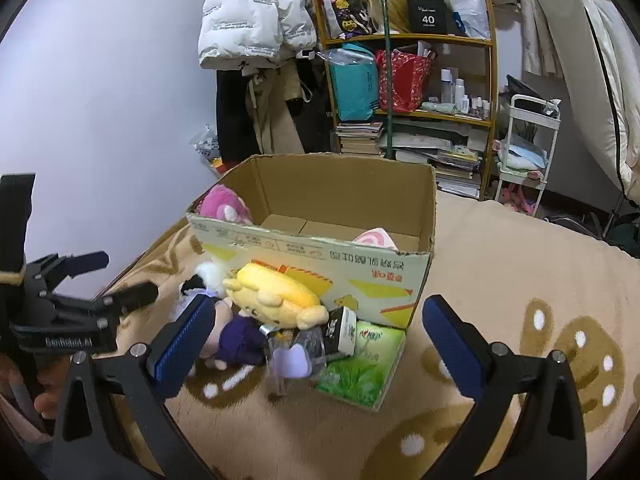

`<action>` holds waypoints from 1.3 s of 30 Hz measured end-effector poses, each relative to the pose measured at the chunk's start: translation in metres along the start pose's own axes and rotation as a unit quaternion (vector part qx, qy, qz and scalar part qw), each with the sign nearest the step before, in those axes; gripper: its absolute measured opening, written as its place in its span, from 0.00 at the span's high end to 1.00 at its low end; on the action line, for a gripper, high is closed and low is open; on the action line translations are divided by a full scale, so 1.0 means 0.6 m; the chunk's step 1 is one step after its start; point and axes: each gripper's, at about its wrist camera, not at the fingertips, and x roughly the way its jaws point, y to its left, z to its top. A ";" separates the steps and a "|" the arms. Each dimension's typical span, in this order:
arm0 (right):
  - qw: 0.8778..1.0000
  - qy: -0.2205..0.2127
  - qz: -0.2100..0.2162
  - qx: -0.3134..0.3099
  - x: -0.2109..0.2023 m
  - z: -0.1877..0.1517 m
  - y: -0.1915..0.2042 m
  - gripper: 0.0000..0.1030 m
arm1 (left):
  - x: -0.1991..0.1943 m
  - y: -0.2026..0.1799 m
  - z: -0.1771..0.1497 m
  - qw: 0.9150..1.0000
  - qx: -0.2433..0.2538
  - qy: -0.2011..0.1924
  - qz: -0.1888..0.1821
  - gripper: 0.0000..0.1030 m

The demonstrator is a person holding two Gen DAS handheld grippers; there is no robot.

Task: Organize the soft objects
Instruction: 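Grasp the white-haired doll with the left tool while the right tool grasps the yellow dog plush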

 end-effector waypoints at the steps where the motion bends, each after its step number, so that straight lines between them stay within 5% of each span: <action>1: 1.000 0.002 -0.001 0.000 0.006 0.001 0.000 0.00 | 0.006 -0.002 0.000 1.000 0.002 0.004 -0.001 0.02; 24: 0.996 0.069 0.045 0.035 0.117 -0.012 -0.003 0.11 | 0.124 -0.018 -0.016 0.992 0.000 0.112 -0.058 0.02; 39: 0.994 0.072 0.062 0.046 0.138 -0.020 -0.002 0.13 | 0.170 -0.021 -0.026 0.984 -0.017 0.155 -0.084 0.02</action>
